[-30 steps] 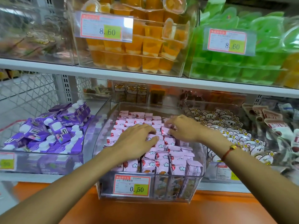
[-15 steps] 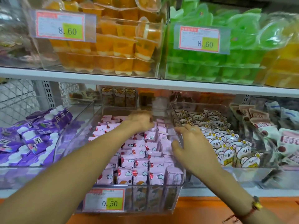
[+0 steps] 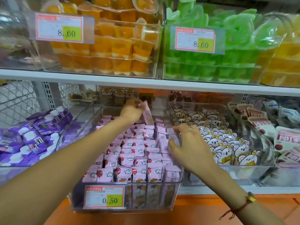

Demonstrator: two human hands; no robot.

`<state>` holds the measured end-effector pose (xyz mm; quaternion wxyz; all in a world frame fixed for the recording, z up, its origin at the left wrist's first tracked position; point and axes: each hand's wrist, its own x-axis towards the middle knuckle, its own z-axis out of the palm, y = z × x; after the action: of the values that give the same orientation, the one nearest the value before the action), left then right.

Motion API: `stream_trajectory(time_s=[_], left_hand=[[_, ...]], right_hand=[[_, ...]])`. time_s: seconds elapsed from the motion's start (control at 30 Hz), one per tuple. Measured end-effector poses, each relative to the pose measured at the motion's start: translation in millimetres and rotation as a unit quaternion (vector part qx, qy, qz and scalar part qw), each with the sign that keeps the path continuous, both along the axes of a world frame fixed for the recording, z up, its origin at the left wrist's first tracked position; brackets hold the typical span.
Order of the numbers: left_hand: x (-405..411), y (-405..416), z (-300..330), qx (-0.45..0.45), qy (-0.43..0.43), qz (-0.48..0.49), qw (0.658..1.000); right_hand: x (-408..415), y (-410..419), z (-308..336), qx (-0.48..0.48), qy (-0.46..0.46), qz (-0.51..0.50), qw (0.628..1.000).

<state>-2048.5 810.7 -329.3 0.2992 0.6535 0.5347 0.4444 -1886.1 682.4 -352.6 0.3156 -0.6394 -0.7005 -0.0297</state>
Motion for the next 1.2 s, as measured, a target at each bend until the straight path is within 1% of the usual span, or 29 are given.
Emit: stream_trajectory(time_s=[0.07,0.13,0.17,0.23,0.3,0.37,0.47,0.53,0.57,0.6,0.63,0.67,0.7,0.77,0.8,0.83,0.9,1.07,1.13,1.2], left_hand=[[-7.2,-16.3,4.0,-0.007,-0.13,0.033,0.991],[-19.1,-34.1,7.0,-0.02,-0.262,0.051,0.963],[-25.7,-44.8,7.8,-0.031,-0.305,0.059,0.95],[-37.1,-68.1,7.4,-0.052,-0.356,0.069,0.931],[-44.5,-90.1,4.3,-0.065,-0.378,0.07,0.921],[-47.9,-107.7,2.9,-0.083,-0.394,0.057,0.913],[-46.8,-121.3,5.4,-0.108,-0.435,0.012,0.894],[-44.8,-124.9,7.6,-0.123,-0.446,-0.008,0.886],[-44.1,-125.6,8.0,-0.132,-0.451,-0.013,0.883],[-43.9,-126.3,8.3,-0.139,-0.453,-0.017,0.88],[-44.7,-126.3,8.0,-0.139,-0.452,-0.022,0.881],[-46.0,-125.8,7.3,-0.134,-0.442,-0.028,0.886],[-47.9,-124.7,6.6,-0.124,-0.423,-0.035,0.897],[-51.5,-123.1,6.6,-0.108,-0.38,-0.06,0.916],[-52.5,-122.7,7.4,-0.108,-0.366,-0.076,0.921],[-52.9,-122.5,7.3,-0.108,-0.352,-0.094,0.925],[-51.3,-122.6,6.7,-0.104,-0.322,-0.125,0.933],[-49.5,-120.0,4.1,-0.092,-0.292,-0.133,0.943],[-49.1,-118.0,3.2,-0.086,-0.278,-0.116,0.95],[-47.6,-116.0,0.8,-0.072,-0.274,-0.092,0.955]], right_hand=[[0.1,1.4,-0.5,-0.005,0.006,0.0,1.0],[0.9,2.9,0.0,-0.014,0.006,-0.002,1.0],[1.0,3.3,1.0,-0.02,0.004,-0.002,1.0],[-0.6,3.2,4.2,-0.01,0.005,0.005,1.0],[-7.1,1.0,9.0,0.044,0.013,0.03,0.999],[-18.9,-3.0,14.7,0.097,0.025,0.087,0.991],[-36.6,-9.5,18.5,0.091,-0.005,0.172,0.981],[-42.5,-10.3,18.4,0.084,-0.024,0.183,0.979],[-43.4,-9.7,18.2,0.086,-0.015,0.184,0.979],[-43.4,-9.0,18.4,0.084,0.011,0.188,0.979],[-42.9,-8.7,18.9,0.07,0.058,0.194,0.977],[-42.0,-8.1,19.6,0.036,0.121,0.202,0.971],[-41.2,-8.3,21.2,-0.017,0.2,0.214,0.956],[-41.1,-8.9,23.7,-0.138,0.356,0.226,0.896],[-41.2,-8.5,24.5,-0.186,0.41,0.224,0.864],[-40.9,-8.1,25.9,-0.22,0.444,0.221,0.84],[-39.6,-7.3,28.4,-0.254,0.474,0.221,0.814],[-37.1,-6.8,28.0,-0.291,0.483,0.261,0.784],[-37.6,-7.2,27.7,-0.27,0.491,0.26,0.786],[-37.9,-8.6,28.1,-0.219,0.513,0.247,0.793]])
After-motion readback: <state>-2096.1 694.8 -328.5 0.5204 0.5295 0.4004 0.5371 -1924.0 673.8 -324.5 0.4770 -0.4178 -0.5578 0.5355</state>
